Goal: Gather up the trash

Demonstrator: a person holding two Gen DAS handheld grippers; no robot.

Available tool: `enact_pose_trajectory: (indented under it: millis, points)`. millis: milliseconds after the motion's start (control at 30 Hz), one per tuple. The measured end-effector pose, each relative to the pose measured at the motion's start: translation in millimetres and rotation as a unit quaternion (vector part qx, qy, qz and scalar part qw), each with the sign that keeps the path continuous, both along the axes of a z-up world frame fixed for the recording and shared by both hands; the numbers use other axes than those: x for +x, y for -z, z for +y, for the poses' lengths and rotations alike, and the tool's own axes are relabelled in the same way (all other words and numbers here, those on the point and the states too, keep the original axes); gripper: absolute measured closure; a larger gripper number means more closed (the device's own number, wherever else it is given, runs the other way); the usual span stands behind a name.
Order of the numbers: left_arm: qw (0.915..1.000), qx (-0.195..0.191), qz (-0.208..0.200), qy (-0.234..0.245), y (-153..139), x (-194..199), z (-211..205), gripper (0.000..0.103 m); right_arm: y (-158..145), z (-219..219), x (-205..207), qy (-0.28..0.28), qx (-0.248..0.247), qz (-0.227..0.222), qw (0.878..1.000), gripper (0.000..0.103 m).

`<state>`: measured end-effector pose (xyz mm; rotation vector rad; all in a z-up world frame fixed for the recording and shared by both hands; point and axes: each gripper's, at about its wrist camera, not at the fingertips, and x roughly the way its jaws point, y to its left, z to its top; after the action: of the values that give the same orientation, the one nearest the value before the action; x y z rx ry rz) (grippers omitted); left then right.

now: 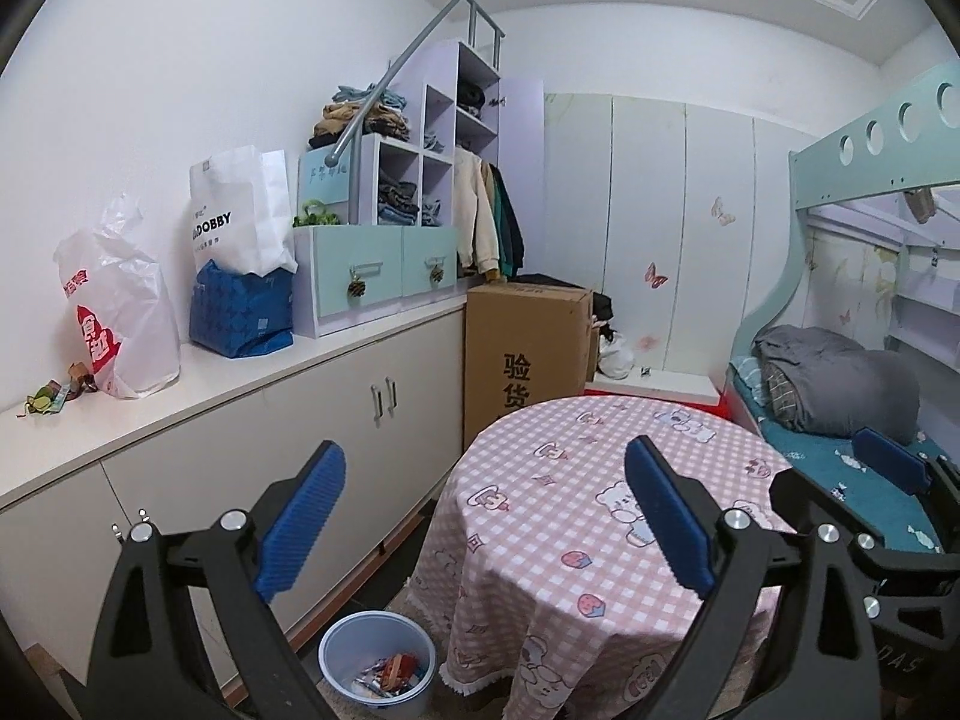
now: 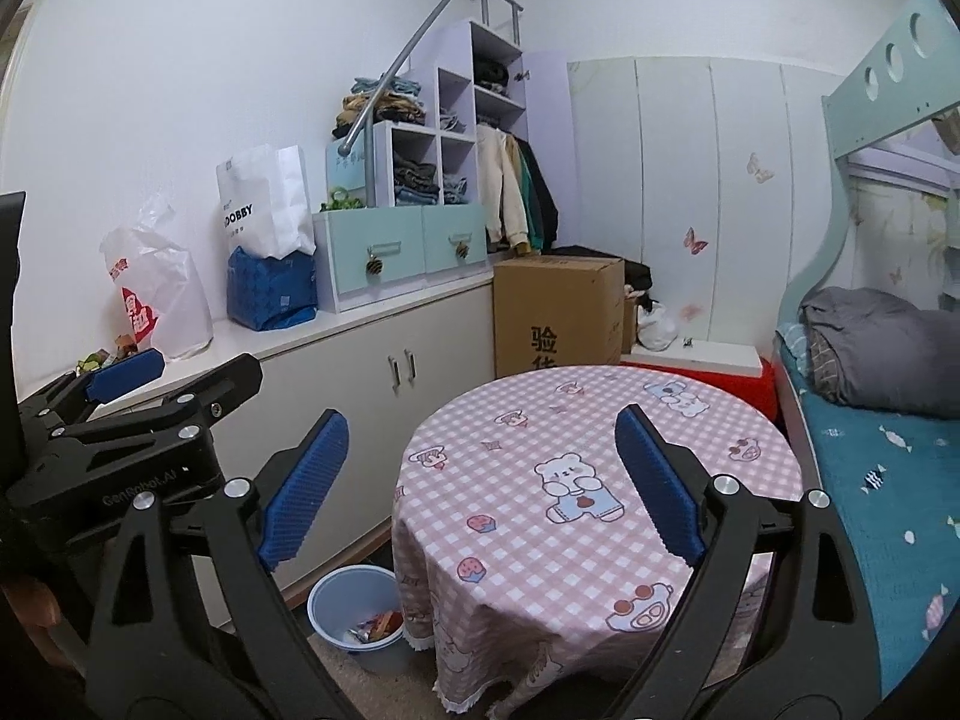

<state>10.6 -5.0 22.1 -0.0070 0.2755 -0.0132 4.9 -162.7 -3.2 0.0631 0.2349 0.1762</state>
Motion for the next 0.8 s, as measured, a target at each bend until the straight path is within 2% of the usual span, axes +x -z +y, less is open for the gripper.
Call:
enact_pose_trajectory:
  millis: [800]
  points:
    - [0.9997, 0.009, -0.011, 0.020, -1, -11, -13, 0.010, -3, -9, -18, 0.021, 0.005, -0.013, 1.000, 0.013]
